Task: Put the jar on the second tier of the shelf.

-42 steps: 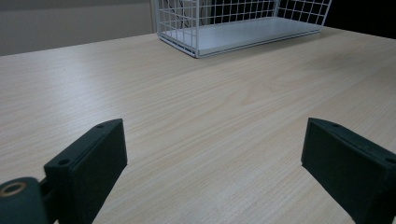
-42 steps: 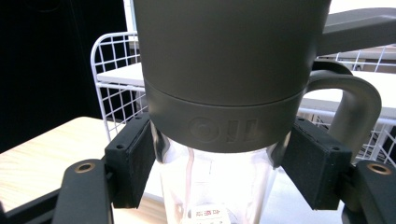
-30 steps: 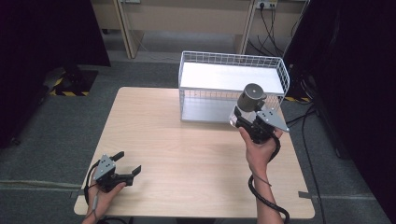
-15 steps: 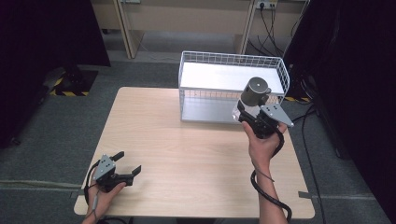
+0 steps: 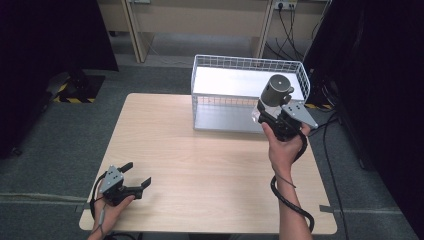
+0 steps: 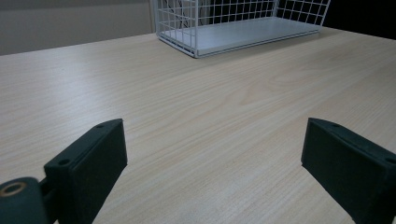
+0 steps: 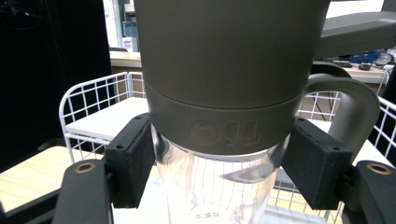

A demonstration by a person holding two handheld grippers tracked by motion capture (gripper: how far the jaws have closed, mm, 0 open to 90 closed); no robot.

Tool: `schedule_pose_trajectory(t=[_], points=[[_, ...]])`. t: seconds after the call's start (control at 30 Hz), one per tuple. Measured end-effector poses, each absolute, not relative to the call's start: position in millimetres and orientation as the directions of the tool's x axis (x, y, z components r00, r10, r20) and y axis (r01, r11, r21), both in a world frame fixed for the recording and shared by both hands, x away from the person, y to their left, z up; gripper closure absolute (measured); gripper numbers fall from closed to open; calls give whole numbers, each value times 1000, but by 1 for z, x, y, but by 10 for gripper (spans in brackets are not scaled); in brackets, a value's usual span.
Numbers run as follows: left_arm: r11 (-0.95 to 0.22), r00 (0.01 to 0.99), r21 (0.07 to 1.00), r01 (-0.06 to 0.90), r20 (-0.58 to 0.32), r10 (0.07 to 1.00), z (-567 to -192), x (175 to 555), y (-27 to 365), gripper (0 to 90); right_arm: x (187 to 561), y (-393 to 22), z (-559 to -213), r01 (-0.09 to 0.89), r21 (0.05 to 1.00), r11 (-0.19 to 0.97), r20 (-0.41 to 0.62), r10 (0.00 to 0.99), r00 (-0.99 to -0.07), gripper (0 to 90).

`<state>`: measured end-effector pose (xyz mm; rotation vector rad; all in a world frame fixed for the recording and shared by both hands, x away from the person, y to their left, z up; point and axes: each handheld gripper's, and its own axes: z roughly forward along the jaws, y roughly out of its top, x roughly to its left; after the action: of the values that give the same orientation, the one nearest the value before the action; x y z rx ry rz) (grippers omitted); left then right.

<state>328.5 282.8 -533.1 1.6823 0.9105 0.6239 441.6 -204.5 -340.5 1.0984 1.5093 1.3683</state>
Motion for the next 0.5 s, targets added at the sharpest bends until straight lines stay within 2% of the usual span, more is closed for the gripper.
schedule_pose_trajectory(t=[0.5], points=[[-133, 572, 956, 262, -43, 819, -533, 329, 283, 63, 457, -210, -312, 64, 998, 14, 3, 963, -269, 306]])
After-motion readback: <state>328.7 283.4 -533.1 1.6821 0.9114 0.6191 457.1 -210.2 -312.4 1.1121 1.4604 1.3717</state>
